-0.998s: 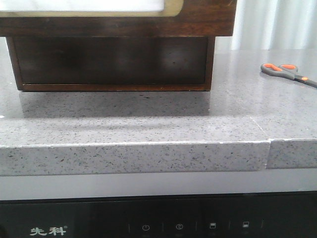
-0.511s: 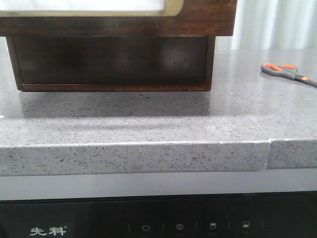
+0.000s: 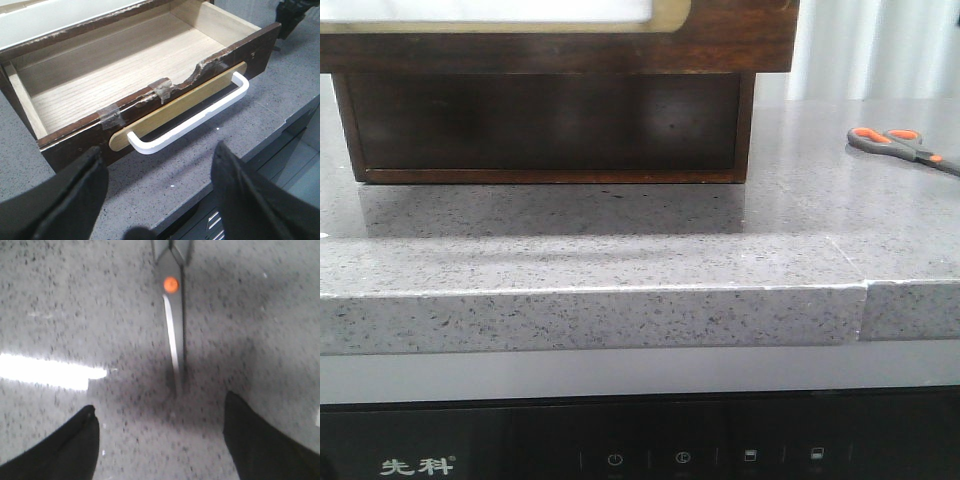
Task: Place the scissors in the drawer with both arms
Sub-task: 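Lower the right gripper over the grey-and-orange scissors, then close the right gripper on the scissors blades and lift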
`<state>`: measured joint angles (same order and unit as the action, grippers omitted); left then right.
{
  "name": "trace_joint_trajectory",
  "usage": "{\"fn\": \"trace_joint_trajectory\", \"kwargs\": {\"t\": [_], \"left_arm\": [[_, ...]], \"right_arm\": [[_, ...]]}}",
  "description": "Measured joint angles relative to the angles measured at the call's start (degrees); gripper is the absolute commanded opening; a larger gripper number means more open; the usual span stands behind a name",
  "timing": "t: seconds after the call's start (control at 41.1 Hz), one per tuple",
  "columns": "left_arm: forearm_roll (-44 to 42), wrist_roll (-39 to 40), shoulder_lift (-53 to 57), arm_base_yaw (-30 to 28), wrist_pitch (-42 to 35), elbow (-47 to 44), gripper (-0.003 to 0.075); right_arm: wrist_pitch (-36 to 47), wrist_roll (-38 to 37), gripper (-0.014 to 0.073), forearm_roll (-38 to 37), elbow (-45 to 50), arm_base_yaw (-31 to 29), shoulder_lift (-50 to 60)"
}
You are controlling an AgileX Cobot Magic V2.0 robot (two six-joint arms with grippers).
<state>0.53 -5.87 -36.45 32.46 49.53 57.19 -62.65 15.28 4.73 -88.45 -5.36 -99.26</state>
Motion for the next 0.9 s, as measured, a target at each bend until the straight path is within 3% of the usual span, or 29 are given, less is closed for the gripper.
{"fn": "trace_joint_trajectory", "kwargs": {"t": [0.56,0.901], "left_arm": [[0.00,0.00,0.00,0.13,0.00,0.00,0.0438],[0.00,0.09,0.00,0.13,0.00,0.00,0.0438]], "right_arm": [[-2.20,0.35,0.0540,0.97,-14.40,0.78,-13.44],[-2.65,0.52,0.0540,1.18,-17.24,1.54,-18.15]]}}
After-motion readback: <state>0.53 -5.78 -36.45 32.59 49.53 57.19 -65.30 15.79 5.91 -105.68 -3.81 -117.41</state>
